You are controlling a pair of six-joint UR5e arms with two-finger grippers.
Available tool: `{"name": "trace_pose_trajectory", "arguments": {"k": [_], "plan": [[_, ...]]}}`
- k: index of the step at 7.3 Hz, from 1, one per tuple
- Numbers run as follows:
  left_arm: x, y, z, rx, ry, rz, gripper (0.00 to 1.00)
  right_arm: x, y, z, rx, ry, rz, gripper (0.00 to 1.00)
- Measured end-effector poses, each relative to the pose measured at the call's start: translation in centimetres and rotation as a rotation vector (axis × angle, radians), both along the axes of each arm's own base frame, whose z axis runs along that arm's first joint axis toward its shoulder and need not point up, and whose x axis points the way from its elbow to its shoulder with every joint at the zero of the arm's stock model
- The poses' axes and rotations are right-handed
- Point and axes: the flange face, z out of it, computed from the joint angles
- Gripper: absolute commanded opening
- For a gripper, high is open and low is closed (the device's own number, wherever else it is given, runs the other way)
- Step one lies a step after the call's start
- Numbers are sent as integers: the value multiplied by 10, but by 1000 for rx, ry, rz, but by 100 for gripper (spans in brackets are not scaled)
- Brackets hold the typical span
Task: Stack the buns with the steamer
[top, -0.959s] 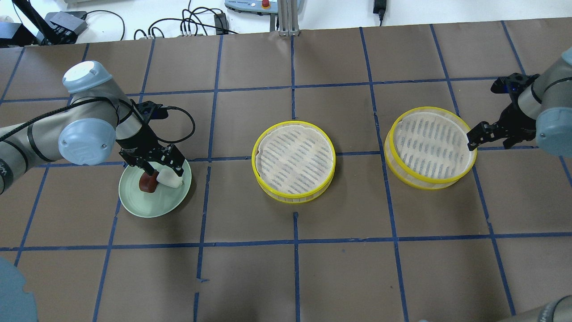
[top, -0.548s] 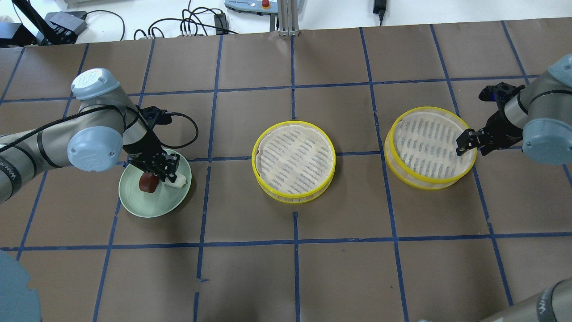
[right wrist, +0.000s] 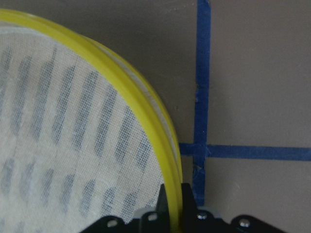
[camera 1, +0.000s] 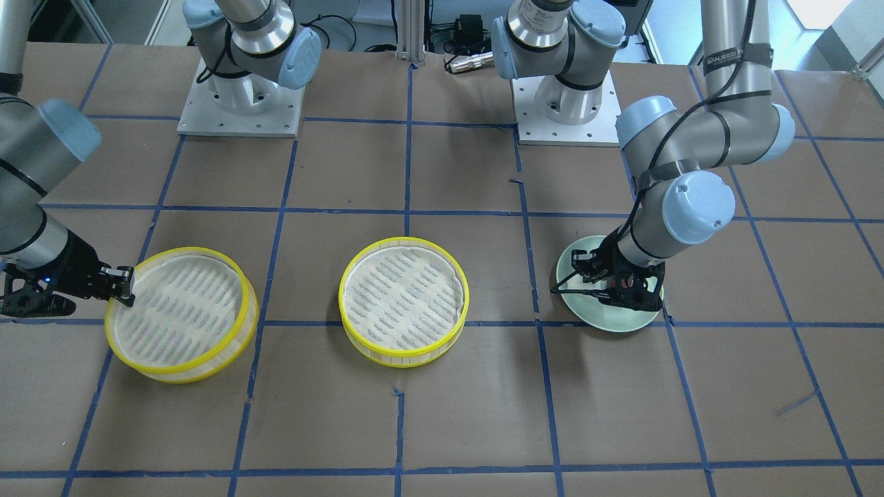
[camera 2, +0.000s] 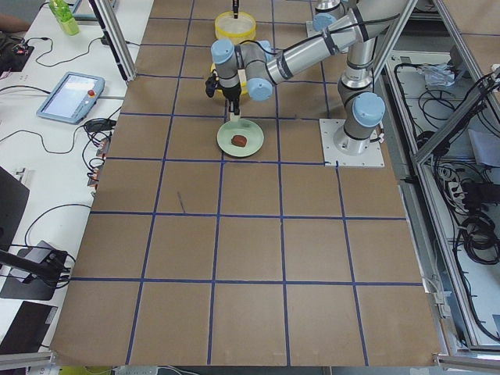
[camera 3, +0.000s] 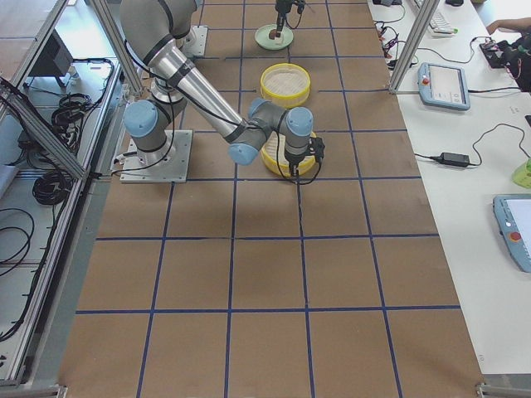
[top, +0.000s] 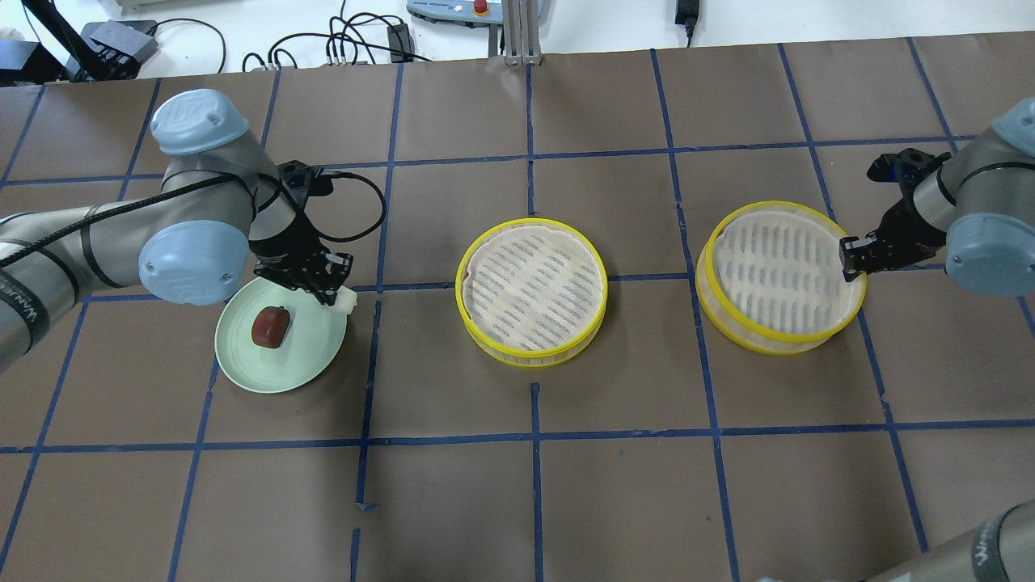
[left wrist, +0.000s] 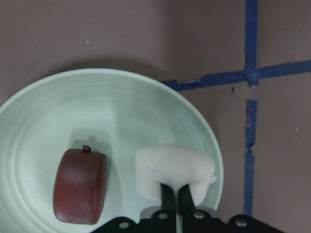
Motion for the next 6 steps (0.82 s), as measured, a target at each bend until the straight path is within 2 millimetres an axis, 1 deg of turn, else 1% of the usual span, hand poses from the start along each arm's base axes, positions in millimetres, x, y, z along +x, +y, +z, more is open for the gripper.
{"name": "trace_pose_trajectory", "arguments": {"k": [1, 2, 3, 4, 5, 6], "plan": [[-41, 3, 21, -39, 13, 28, 2, 0, 0, 1, -2, 1, 0, 9], [-75, 5, 38, -67, 48, 54, 3, -1, -2, 5, -8, 5, 0, 9], [-100, 7, 48, -74, 101, 82, 3, -4, -6, 14, -19, 12, -1, 9], [-124, 10, 50, -67, 151, 100, 14, -5, -15, 30, -26, 15, 0, 9], [-149, 11, 43, -68, 185, 108, 92, 1, -25, 49, -22, 12, 4, 9], [-169, 8, 30, -82, 202, 119, 95, 24, -33, 71, -16, 8, 7, 9]]}}
